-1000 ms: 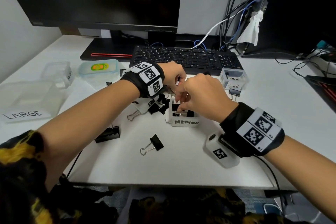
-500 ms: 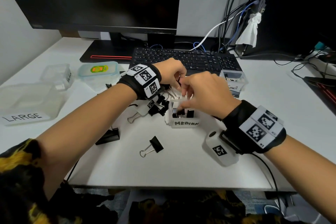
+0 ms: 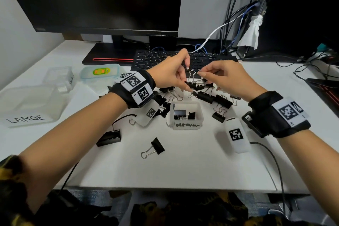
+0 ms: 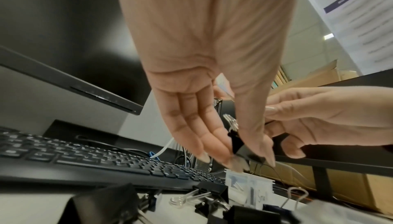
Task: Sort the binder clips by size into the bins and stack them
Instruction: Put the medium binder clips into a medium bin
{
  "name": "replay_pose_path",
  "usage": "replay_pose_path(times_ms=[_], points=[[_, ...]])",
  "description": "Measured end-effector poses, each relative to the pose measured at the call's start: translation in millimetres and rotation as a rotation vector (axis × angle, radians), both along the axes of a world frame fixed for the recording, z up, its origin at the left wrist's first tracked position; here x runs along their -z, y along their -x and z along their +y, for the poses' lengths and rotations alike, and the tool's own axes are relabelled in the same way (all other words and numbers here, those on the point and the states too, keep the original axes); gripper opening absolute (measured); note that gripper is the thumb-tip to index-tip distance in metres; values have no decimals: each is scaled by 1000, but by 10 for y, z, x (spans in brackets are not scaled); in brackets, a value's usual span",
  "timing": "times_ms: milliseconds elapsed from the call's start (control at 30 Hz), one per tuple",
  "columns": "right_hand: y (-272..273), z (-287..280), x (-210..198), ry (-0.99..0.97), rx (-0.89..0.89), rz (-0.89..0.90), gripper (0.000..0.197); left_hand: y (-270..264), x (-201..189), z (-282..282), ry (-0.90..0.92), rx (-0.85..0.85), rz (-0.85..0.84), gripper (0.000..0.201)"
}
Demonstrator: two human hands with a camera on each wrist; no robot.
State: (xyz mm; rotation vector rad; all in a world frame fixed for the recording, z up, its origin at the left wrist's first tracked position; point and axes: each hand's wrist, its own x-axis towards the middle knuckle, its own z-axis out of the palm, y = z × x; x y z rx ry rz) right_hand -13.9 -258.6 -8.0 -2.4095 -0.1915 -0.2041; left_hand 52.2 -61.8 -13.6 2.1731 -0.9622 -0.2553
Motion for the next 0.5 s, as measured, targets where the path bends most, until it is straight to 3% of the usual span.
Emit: replay_pose_path(times_ms=[267, 367, 500], points=[[11, 110, -12, -56, -52, -87, 18, 131, -1, 9, 47, -9, 29, 71], [40, 133, -30, 8, -66, -74, 18, 172, 35, 61, 39, -20, 32, 67], [62, 101, -39, 90, -26, -114, 17, 207, 30, 170, -103, -71, 17, 58]])
